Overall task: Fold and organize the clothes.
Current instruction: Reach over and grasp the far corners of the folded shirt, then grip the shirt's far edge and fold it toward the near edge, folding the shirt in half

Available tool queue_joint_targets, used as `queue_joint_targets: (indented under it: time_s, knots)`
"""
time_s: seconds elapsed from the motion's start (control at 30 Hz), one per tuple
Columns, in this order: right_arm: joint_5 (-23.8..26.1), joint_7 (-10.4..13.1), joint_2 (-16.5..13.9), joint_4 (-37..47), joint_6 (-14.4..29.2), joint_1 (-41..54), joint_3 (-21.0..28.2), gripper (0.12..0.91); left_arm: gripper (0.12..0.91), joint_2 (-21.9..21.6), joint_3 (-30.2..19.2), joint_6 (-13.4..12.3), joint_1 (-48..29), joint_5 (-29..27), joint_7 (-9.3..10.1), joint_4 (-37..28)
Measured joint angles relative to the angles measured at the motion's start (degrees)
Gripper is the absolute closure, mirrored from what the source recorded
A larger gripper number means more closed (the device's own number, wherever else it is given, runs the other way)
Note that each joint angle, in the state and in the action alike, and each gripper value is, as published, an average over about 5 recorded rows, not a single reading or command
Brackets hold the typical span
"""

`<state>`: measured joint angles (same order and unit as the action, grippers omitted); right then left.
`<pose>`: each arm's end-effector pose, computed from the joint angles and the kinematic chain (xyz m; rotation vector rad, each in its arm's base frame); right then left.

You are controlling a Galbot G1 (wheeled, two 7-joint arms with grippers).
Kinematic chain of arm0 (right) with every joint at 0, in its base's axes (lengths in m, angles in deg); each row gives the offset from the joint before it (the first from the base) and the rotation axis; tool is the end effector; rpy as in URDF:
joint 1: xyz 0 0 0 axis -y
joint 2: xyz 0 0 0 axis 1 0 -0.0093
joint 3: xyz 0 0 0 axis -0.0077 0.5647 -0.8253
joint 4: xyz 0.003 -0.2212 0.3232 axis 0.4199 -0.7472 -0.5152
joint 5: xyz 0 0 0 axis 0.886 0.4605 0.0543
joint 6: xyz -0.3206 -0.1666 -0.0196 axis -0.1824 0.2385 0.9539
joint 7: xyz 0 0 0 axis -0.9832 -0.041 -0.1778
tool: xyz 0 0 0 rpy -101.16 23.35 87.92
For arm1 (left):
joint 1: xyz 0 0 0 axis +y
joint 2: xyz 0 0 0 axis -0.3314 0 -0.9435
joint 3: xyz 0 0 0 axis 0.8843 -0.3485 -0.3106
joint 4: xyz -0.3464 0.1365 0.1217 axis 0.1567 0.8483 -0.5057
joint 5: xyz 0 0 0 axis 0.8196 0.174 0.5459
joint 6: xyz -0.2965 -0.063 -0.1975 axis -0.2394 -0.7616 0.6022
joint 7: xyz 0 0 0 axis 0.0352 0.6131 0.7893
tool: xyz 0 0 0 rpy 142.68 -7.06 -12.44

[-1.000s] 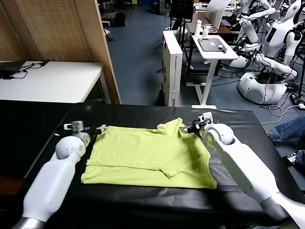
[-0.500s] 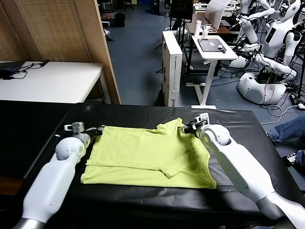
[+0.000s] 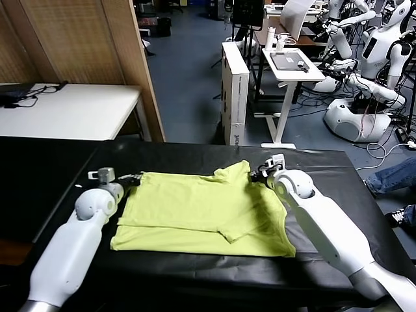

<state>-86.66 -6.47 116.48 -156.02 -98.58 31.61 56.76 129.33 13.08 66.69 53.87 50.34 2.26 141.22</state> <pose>0.5152 -0.0651 -0.2709 0.4362 -2.5554 0.0131 0.4573 0.1619 -0.3067 -0.1498 -2.6101 0.1635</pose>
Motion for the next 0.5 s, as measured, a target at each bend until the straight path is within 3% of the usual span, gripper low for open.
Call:
queue_joint_targets:
  time_s: [0.27, 0.5]
  knots:
    - [-1.37, 0.22, -2.26, -4.73, -0.52, -2.13, -2.28, 0.886, 0.883, -1.78, 1.52, 0.51, 2.29, 2.80, 1.78, 5.68]
    - [-3.87, 1.80, -5.82, -12.06, -2.73, -5.98, -4.40, 0.886, 0.883, -4.81, 4.81, 0.75, 7.61, 4.92, 2.00, 11.73]
